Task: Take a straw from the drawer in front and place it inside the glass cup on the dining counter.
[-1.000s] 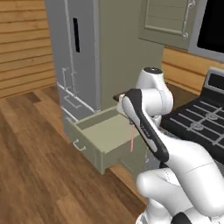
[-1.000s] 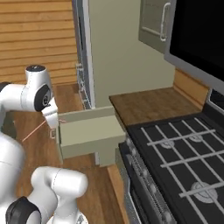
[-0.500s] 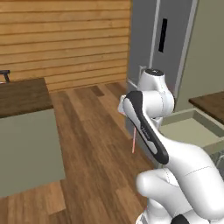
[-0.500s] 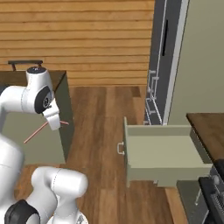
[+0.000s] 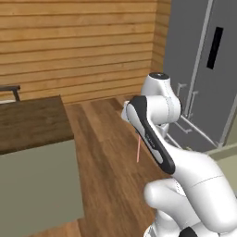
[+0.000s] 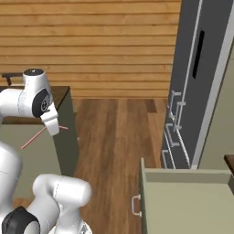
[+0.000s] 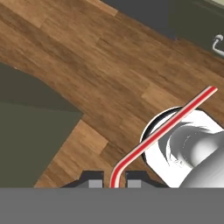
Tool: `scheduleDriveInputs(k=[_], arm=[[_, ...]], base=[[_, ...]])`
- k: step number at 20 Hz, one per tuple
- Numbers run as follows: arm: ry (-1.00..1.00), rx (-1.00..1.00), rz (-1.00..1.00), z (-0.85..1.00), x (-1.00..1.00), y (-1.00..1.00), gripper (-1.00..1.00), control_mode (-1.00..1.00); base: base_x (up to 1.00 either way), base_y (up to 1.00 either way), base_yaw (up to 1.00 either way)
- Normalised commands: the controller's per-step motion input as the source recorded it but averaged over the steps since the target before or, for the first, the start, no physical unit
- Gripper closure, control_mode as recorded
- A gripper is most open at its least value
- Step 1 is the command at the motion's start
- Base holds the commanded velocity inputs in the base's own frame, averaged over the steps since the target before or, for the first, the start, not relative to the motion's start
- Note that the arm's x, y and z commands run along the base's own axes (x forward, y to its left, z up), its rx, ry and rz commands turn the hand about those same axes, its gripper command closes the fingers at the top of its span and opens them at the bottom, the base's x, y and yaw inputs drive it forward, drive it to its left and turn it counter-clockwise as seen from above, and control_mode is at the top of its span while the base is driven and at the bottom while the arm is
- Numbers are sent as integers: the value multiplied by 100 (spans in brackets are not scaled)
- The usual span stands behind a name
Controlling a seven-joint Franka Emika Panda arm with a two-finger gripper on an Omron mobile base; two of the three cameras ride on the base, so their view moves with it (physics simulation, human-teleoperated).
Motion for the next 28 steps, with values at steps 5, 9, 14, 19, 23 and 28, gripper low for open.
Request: scheduleDriveInputs(k=[5, 9, 14, 19, 23, 28], arm=[[0, 0, 0, 0, 0, 0, 100, 100], [0, 0, 0, 0, 0, 0, 100, 100], [0, 0, 0, 0, 0, 0, 100, 100], [0, 0, 0, 0, 0, 0, 100, 100], [0, 0, 0, 0, 0, 0, 100, 100], [0, 0, 0, 0, 0, 0, 100, 100]], base=[[100, 2, -1], [100, 0, -3], [100, 0, -1], [100, 0, 0], [100, 0, 1], [100, -2, 13]])
